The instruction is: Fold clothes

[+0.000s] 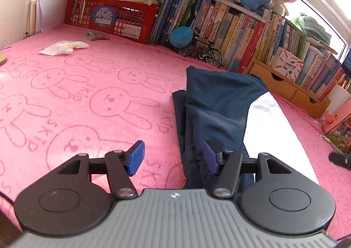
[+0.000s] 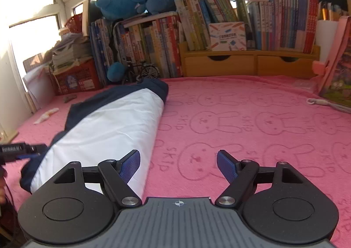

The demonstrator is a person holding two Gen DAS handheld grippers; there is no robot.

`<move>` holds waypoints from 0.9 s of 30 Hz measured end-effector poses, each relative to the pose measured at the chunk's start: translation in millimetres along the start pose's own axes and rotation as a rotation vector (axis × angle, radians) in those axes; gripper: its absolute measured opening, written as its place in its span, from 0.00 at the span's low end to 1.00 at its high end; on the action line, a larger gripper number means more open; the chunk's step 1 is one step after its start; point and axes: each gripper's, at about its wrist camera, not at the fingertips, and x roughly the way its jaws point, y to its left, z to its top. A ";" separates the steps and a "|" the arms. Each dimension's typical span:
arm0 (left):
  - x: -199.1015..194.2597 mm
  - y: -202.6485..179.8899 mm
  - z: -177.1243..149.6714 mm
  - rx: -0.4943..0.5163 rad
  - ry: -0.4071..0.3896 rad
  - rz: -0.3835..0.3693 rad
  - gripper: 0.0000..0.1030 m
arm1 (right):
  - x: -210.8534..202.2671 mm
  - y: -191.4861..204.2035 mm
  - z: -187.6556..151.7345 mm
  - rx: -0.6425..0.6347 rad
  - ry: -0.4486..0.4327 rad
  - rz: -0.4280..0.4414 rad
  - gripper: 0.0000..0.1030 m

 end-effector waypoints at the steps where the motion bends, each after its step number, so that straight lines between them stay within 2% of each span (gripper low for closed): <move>1: -3.2 -1.0 -2.4 0.011 -0.009 0.007 0.55 | 5.2 1.6 8.2 0.012 0.006 0.017 0.77; 4: -21.8 -6.0 -5.6 0.023 -0.083 0.015 0.55 | 22.4 7.5 34.5 0.046 0.029 0.060 0.80; 6: -35.9 -17.8 -1.3 0.083 -0.162 0.004 0.55 | 49.4 24.0 71.1 0.047 0.080 -0.002 0.81; 9: -46.2 -39.8 4.8 0.195 -0.246 -0.029 0.58 | 100.5 65.4 122.5 -0.044 0.205 -0.124 0.84; 11: -37.4 -55.2 3.3 0.283 -0.260 -0.049 0.58 | 140.2 97.2 149.1 -0.119 0.315 -0.202 0.84; 12: -29.4 -60.4 1.9 0.318 -0.240 -0.062 0.58 | 157.2 111.5 155.1 -0.166 0.355 -0.239 0.84; 15: 1.4 -58.4 -9.0 0.301 -0.105 -0.100 0.56 | 205.0 148.4 157.3 -0.302 0.470 -0.351 0.84; 17: 16.3 -53.3 -18.6 0.270 -0.051 -0.118 0.56 | 232.1 160.7 151.8 -0.351 0.539 -0.426 0.78; 18: 18.0 -50.8 -22.5 0.272 -0.065 -0.124 0.57 | 243.1 164.6 148.1 -0.367 0.573 -0.447 0.67; 19: 18.8 -48.6 -25.8 0.283 -0.075 -0.130 0.57 | 250.7 167.0 144.2 -0.373 0.602 -0.453 0.50; 20: 19.6 -45.9 -28.7 0.286 -0.082 -0.137 0.57 | 254.4 168.8 142.4 -0.372 0.617 -0.450 0.44; 22: 21.4 -40.2 -32.3 0.265 -0.083 -0.159 0.57 | 258.1 175.0 141.8 -0.407 0.615 -0.481 0.26; 24: 21.3 -36.4 -35.1 0.256 -0.089 -0.172 0.57 | 260.8 177.9 144.8 -0.426 0.610 -0.515 0.18; 27: 20.8 -36.8 -39.3 0.265 -0.103 -0.170 0.57 | 261.2 179.0 154.9 -0.412 0.584 -0.536 0.13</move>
